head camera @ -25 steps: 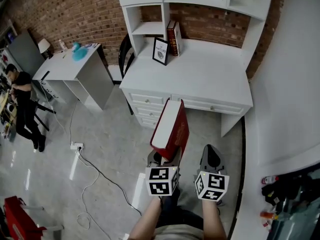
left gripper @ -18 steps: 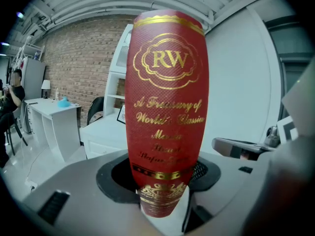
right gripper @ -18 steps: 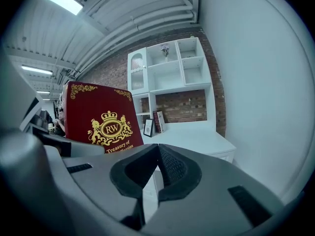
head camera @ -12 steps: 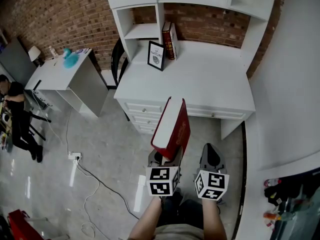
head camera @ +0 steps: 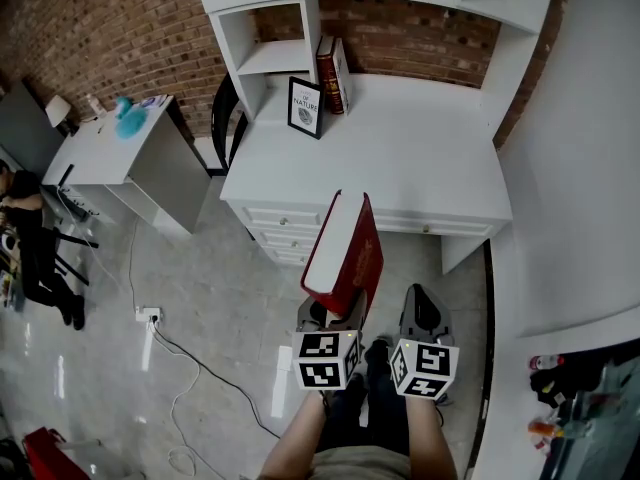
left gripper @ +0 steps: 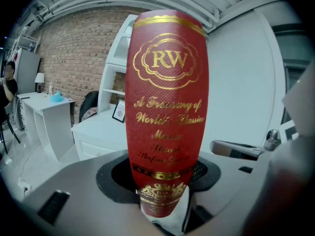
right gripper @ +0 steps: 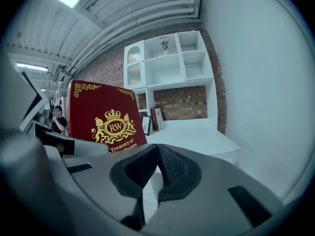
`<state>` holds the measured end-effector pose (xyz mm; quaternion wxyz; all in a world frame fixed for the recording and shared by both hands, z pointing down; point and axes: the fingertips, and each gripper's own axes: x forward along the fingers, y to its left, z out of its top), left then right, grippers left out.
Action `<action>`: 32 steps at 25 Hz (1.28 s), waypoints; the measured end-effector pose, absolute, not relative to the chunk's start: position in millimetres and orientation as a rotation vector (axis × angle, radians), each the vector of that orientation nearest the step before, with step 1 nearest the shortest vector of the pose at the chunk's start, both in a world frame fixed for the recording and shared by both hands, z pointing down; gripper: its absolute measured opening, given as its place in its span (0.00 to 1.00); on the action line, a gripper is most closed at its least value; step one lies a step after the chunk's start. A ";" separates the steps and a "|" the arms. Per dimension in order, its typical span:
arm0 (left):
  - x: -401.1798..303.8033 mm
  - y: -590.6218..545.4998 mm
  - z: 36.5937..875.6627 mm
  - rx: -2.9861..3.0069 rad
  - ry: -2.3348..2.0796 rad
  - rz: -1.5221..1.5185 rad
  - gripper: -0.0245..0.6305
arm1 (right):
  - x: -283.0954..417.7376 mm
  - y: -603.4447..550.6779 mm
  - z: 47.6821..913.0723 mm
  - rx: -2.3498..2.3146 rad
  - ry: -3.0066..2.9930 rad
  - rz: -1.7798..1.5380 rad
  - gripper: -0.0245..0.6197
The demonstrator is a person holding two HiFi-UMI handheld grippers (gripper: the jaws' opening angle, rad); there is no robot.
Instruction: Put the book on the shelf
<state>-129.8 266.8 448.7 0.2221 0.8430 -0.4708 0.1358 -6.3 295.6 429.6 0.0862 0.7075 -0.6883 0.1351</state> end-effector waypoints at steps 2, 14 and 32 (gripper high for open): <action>-126.1 259.5 449.3 2.328 -1.305 0.379 0.41 | -3.8 287.4 431.2 2.100 -2.055 0.407 0.06; -92.1 191.5 453.9 2.299 -1.347 0.381 0.41 | 33.3 213.8 434.5 2.055 -2.090 0.407 0.06; -38.4 81.1 450.3 2.243 -1.432 0.357 0.41 | 88.8 92.7 428.1 1.977 -2.174 0.393 0.06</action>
